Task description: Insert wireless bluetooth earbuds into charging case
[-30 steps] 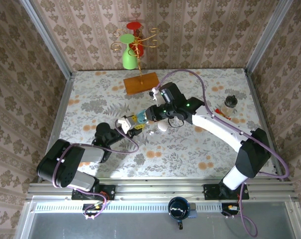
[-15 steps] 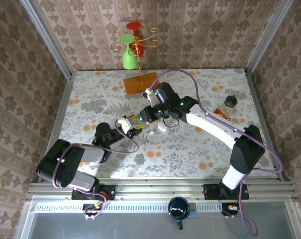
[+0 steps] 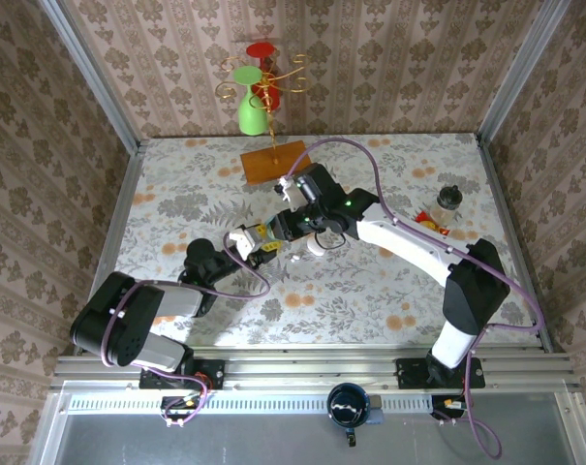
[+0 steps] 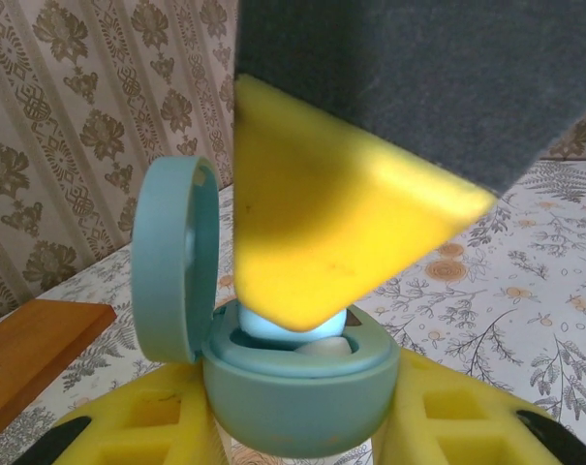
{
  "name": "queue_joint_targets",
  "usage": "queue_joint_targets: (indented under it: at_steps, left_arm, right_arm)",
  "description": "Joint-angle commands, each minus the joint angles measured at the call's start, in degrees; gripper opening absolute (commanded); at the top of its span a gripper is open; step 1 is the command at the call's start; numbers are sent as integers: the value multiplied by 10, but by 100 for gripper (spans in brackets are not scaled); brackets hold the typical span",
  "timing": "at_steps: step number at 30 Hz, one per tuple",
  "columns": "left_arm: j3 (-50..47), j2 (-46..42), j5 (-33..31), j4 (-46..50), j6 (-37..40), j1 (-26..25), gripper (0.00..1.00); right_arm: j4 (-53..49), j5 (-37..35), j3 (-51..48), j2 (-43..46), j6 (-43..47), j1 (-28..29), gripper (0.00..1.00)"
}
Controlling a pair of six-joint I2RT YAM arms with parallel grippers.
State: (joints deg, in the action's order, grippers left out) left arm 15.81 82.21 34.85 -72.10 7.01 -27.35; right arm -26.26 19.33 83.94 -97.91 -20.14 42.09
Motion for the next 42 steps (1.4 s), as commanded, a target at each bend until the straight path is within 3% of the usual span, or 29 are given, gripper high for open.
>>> queue_joint_targets:
  at_steps: [1,13,16,23,38,42]
  left_arm:
    - [1,-15,-5,-14,-28,2,21]
    - [-4,-22,2,-13,-33,8,21]
    - [-4,-20,16,-11,-35,29,21]
    - [1,-9,41,-12,-34,30,21]
    - [1,-15,49,-12,-35,35,21]
    - [1,-22,35,-6,-47,39,21]
  right_arm:
    - [-6,29,0,-10,15,7,22]
    - [12,-8,-25,37,27,5,39]
    - [42,-9,-44,62,27,-1,42]
    - [40,-11,-10,64,47,-10,42]
    - [-42,1,143,-63,108,-34,40]
    - [-76,13,141,-66,116,-34,34]
